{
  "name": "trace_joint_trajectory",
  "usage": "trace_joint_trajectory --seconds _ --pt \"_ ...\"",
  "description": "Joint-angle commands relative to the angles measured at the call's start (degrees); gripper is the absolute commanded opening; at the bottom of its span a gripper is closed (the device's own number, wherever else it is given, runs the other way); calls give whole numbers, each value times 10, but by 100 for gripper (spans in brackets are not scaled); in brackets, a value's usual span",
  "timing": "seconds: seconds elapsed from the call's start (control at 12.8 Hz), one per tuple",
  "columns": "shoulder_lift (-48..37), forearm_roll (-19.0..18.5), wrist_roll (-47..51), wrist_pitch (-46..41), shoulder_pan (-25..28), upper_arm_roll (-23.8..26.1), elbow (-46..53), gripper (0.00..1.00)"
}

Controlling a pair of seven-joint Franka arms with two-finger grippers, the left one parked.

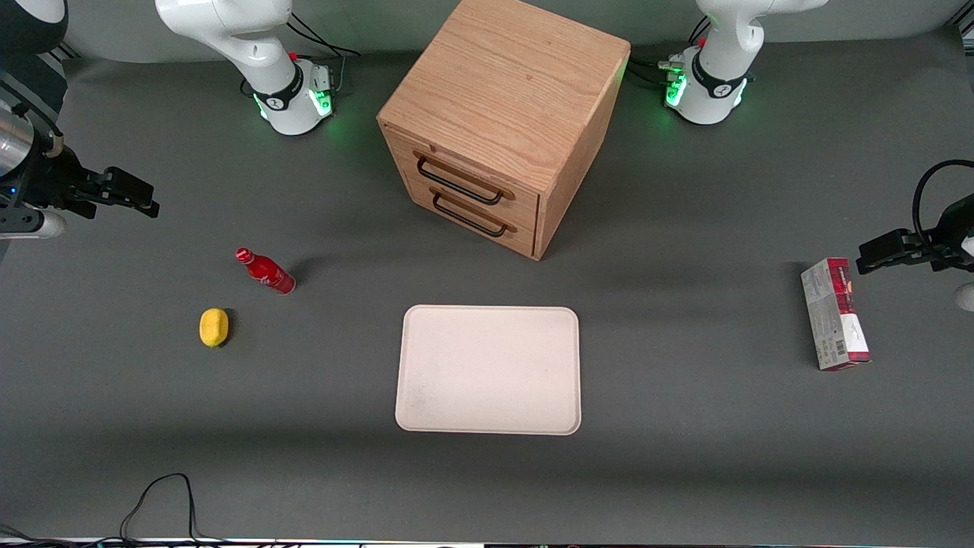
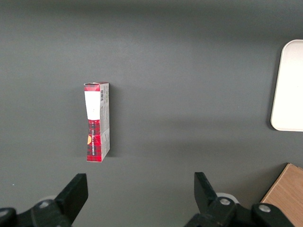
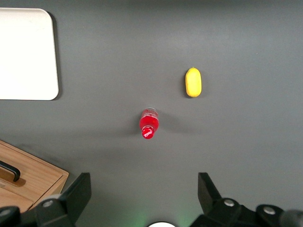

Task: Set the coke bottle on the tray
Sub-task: 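Move the right gripper down to the red Coca-Cola bottle, then close the right gripper around the bottle's cap end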

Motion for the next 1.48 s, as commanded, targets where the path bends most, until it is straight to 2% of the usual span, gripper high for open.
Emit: trace_joint_trajectory --seconds 0.0,0.16,0.31,0.62,0.78,0.94,1.4 --pt "13 13 1 -16 -4 0 23 100" --pt "14 14 1 -16 -4 0 19 100" --pt "11 14 -2 5 -2 0 -29 100" --pt "-31 14 -2 244 2 1 -257 100" --pt "-27 14 -2 361 3 4 -340 100" --pt "-14 29 -1 432 5 5 -393 100" --pt "-10 33 0 480 14 7 -446 100"
